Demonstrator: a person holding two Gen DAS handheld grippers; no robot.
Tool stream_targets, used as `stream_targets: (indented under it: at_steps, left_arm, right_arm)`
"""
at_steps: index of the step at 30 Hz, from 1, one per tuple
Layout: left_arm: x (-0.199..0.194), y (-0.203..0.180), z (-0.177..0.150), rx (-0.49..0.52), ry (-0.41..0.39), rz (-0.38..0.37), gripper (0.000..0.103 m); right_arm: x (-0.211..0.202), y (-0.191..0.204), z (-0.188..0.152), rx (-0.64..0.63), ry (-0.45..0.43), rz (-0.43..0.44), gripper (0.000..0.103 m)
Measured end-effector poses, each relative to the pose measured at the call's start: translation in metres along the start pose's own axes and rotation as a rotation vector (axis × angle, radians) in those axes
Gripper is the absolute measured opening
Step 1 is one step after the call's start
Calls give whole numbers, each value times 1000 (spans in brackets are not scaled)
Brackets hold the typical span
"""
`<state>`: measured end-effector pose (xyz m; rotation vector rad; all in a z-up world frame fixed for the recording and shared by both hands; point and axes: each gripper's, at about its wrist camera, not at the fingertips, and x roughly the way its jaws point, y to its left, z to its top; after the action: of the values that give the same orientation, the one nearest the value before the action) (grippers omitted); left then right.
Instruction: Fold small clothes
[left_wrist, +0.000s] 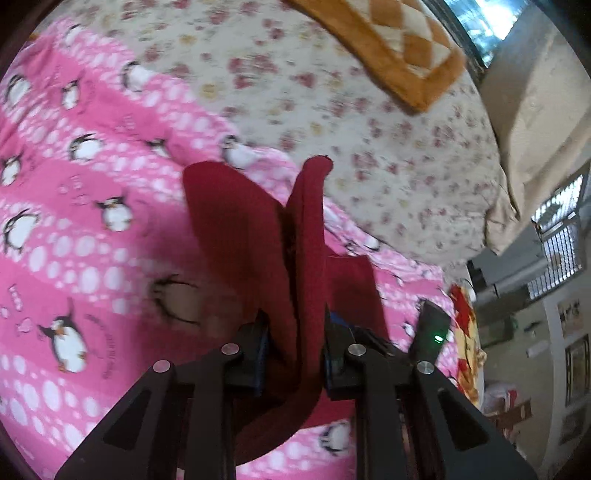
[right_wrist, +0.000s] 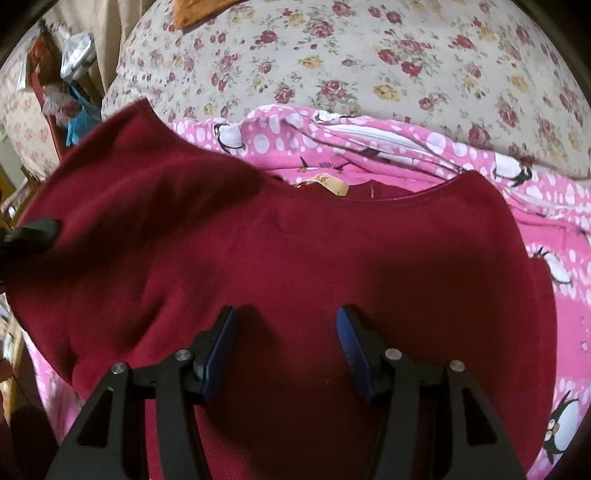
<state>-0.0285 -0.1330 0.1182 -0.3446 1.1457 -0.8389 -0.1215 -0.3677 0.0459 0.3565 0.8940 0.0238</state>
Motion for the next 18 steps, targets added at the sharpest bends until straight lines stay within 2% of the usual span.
stream_targets:
  at_steps: [7,10,14,18]
  left_arm:
    - [26,-58,0,59,58,3,1]
    - [44,-76,-5,83,83,19,1]
    - [71,-91,-20,105,130,27,1]
    - [93,-85,-34,77,165,21,3]
  right_arm:
    - [-19,-43,2,281,2,179,59]
    - [-30,-68,-2,407,-23,243,59]
    - [-33,-102,-13,594,-77,382,58]
    - [-32,-101,-13,589,-83,383,55]
